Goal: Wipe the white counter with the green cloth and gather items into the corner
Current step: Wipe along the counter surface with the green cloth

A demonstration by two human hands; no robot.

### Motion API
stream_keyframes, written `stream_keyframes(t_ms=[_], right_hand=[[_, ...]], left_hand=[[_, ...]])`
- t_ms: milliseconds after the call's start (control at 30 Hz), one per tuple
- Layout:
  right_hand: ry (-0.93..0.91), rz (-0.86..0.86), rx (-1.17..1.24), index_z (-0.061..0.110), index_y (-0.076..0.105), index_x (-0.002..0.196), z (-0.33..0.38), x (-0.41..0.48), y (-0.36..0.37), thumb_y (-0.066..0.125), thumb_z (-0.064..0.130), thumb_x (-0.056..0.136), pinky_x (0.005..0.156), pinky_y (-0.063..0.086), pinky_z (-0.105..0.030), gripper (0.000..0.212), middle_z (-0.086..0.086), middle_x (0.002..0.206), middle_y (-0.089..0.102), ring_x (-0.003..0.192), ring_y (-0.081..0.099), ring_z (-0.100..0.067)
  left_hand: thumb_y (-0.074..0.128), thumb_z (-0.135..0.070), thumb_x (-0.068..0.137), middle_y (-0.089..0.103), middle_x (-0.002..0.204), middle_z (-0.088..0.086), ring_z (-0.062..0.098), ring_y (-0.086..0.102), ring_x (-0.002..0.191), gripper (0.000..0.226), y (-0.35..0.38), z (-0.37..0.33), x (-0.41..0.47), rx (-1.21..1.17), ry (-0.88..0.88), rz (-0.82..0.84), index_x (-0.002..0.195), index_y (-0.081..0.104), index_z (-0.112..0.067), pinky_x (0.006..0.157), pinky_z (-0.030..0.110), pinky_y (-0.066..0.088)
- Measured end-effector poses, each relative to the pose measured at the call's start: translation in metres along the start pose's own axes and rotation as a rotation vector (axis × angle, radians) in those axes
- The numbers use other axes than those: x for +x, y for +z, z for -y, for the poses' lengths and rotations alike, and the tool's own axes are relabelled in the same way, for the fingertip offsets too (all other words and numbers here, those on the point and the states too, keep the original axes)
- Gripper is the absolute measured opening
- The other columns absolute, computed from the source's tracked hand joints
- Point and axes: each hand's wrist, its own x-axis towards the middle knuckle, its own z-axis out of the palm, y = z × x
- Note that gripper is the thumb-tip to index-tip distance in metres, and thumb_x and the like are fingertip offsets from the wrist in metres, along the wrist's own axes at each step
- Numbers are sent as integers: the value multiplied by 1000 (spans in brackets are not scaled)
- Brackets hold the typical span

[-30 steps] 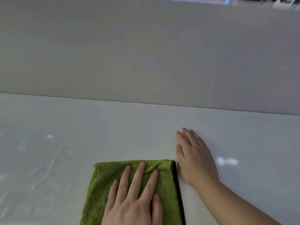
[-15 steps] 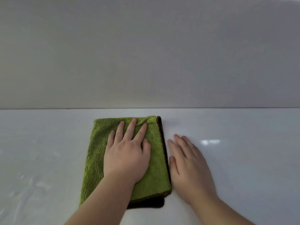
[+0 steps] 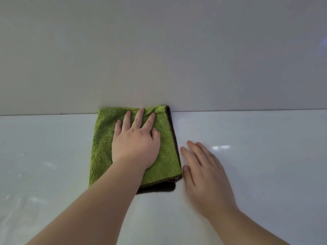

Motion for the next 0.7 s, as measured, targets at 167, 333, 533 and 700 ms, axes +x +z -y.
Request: stream_keyframes(t_ms=[167, 333, 533, 700], right_hand=[[-13, -16, 11, 23, 44, 144, 0, 1, 3, 19, 37, 95, 117, 20, -33, 56, 4, 155, 36, 145, 24, -16], [-16, -24, 38, 21, 43, 143, -2, 2, 6, 32, 28, 98, 117, 17, -33, 48, 1, 156, 33, 145, 22, -18], [-26, -41, 59, 20, 41, 145, -3, 4, 8, 35, 26, 100, 118, 16, -34, 46, -1, 158, 30, 145, 22, -20], [-32, -15, 57, 20, 35, 149, -4, 5, 10, 29, 28, 102, 118, 13, -32, 48, -1, 160, 25, 147, 18, -19]], left_hand=[[8, -53, 95, 5, 168, -10, 21, -1, 154, 63, 1, 0, -7, 7, 19, -30, 158, 11, -43, 124, 44, -2], [11, -53, 96, 7, 168, -9, 21, -1, 155, 62, 1, 1, -35, 2, 14, -39, 158, 12, -43, 125, 43, -1], [10, -55, 95, 6, 168, -10, 19, -1, 155, 63, -1, 2, -100, -16, -4, -35, 157, 13, -45, 125, 43, -1], [10, -56, 94, 8, 168, -12, 18, 0, 155, 63, -4, 7, -168, -19, -17, -38, 156, 16, -46, 125, 41, 0]])
